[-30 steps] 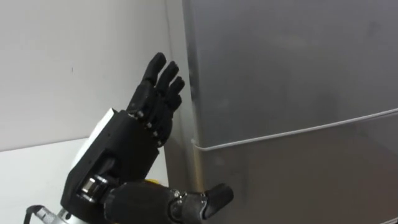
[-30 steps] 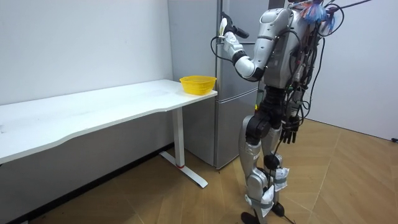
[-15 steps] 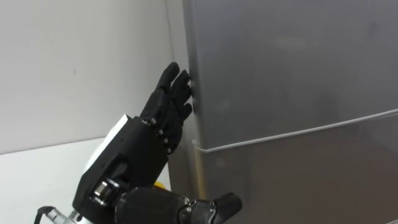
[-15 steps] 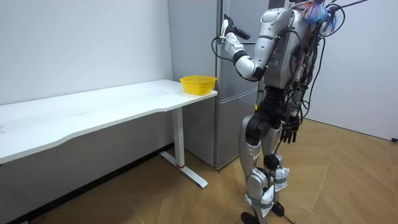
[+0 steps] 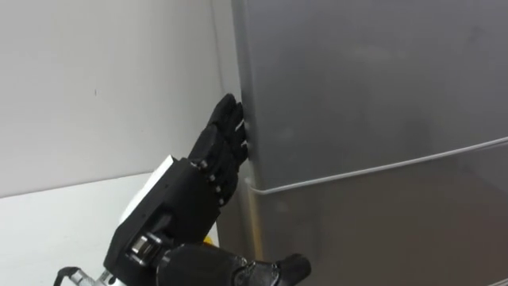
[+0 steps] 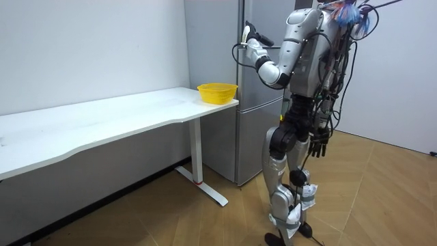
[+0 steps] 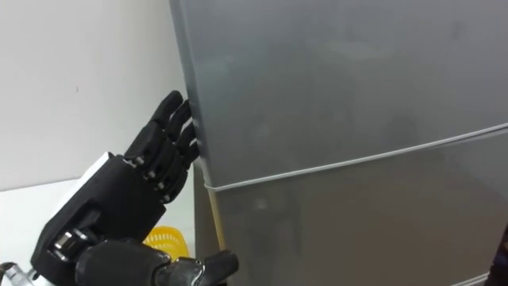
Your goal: Retrieve from the upper fridge
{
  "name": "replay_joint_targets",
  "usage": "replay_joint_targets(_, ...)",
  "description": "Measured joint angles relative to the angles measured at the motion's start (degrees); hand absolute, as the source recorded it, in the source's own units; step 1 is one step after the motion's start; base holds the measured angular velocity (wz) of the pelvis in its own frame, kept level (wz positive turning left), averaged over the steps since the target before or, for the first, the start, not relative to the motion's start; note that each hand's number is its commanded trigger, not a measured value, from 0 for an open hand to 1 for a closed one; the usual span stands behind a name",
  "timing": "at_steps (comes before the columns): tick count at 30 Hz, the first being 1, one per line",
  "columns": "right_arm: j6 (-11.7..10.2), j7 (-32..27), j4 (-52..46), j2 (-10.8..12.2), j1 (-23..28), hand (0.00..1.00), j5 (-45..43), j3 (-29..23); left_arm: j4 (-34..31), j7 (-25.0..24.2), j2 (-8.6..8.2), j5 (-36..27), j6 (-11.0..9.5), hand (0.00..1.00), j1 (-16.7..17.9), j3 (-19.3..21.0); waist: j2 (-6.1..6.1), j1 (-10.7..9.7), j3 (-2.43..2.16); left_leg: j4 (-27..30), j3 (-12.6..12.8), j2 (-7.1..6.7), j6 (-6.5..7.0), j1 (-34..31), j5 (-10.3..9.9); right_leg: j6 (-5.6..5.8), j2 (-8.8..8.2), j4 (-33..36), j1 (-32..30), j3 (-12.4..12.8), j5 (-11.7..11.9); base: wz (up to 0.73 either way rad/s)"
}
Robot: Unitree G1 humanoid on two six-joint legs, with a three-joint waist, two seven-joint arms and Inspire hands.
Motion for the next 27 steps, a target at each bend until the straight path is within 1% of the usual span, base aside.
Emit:
replay_joint_targets(1,0.3,0.0,0.0,0.0,0.0,0.00,0.0,0.0,0.1,0.3,-0.02,0.1,0.0,0.15,0.0,0.4,-0.04,0.0,0.03,0.0,0.0,0.01,0.00,0.0,0.0,0.00,0.00,0.0,0.0,0.0,0.0,0.00)
replay_joint_targets(3,0.6,0.0,0.0,0.0,-0.1,0.00,0.0,0.0,0.2,0.3,0.20,0.0,0.0,0.17,0.0,1.0,-0.09,0.1,0.05,0.0,0.0,0.01,0.00,0.1,0.0,0.00,-0.01,-0.1,-0.1,0.0,0.0,0.00)
replay_joint_targets(4,0.7,0.0,0.0,-0.1,0.0,0.00,0.0,0.0,0.2,0.3,0.12,0.0,0.0,0.22,0.0,1.0,-0.17,0.1,0.07,0.0,0.0,0.04,0.00,0.1,0.0,0.03,-0.05,-0.1,0.0,0.0,0.0,0.00)
replay_joint_targets(5,0.7,0.0,0.0,-0.1,0.0,0.00,0.0,0.0,0.2,0.2,0.13,0.0,0.0,0.44,0.0,1.0,-0.24,0.1,0.06,0.0,0.0,0.05,0.00,0.1,0.0,0.06,-0.08,-0.1,0.0,0.0,0.0,0.00)
replay_joint_targets(6,0.7,0.0,0.0,-0.1,0.0,0.00,0.0,0.0,0.2,0.2,0.14,0.0,0.0,0.50,0.0,1.0,-0.26,0.1,0.05,0.0,0.0,0.05,0.00,0.1,0.0,0.08,-0.09,-0.1,0.0,0.0,0.0,0.00)
replay_joint_targets(7,0.7,0.0,0.0,-0.1,0.0,0.00,0.0,0.0,0.2,0.3,0.13,0.0,0.0,0.44,0.0,1.1,-0.27,0.1,0.05,0.0,0.0,0.05,0.00,0.1,0.0,0.13,-0.12,-0.2,0.0,0.0,0.1,0.00)
replay_joint_targets(8,0.7,0.0,-0.1,-0.1,0.0,0.00,0.0,0.0,0.2,0.3,0.13,0.0,0.0,0.14,0.0,1.4,-0.27,0.1,0.05,-0.1,0.0,0.04,0.00,0.1,0.0,0.17,-0.14,-0.3,0.0,0.0,0.1,0.00)
replay_joint_targets(9,0.7,0.0,0.0,-0.1,0.0,0.00,0.0,0.0,0.2,0.3,0.13,0.0,0.0,0.00,0.0,1.6,-0.27,0.1,0.05,-0.1,0.0,0.04,0.00,0.0,0.0,0.19,-0.14,-0.3,0.0,0.0,0.1,0.00)
replay_joint_targets(11,1.1,0.0,0.0,-0.1,0.0,0.00,0.0,0.0,0.2,0.2,0.14,0.0,0.0,0.00,0.0,2.0,-0.29,0.1,0.04,-0.1,0.0,0.02,0.00,0.0,0.0,0.31,-0.14,-0.8,0.2,0.1,0.2,0.00)
replay_joint_targets(18,1.1,0.0,-0.2,-0.1,-0.1,0.00,0.0,0.0,0.2,-0.7,0.13,-0.1,-0.2,0.00,0.0,1.5,-0.52,0.1,-0.05,-0.1,0.1,-0.04,0.01,0.0,0.0,0.43,-0.18,-0.9,0.3,0.1,0.3,0.00)
replay_joint_targets(22,1.1,0.0,-0.1,-0.1,0.0,0.00,0.0,0.0,0.2,-1.0,0.33,0.0,0.3,0.00,0.0,1.3,-0.51,0.2,-0.05,-0.1,0.1,-0.04,0.01,0.0,0.0,0.45,-0.17,-0.9,0.2,0.2,0.3,0.00)
replay_joint_targets(27,1.1,0.0,-0.1,-0.1,0.0,0.00,0.0,0.0,0.2,-2.0,1.07,0.0,0.9,0.00,0.0,-0.4,-0.47,0.0,-0.05,0.0,0.1,-0.02,0.03,0.0,0.0,0.47,-0.14,-0.8,0.2,0.2,0.3,0.00)
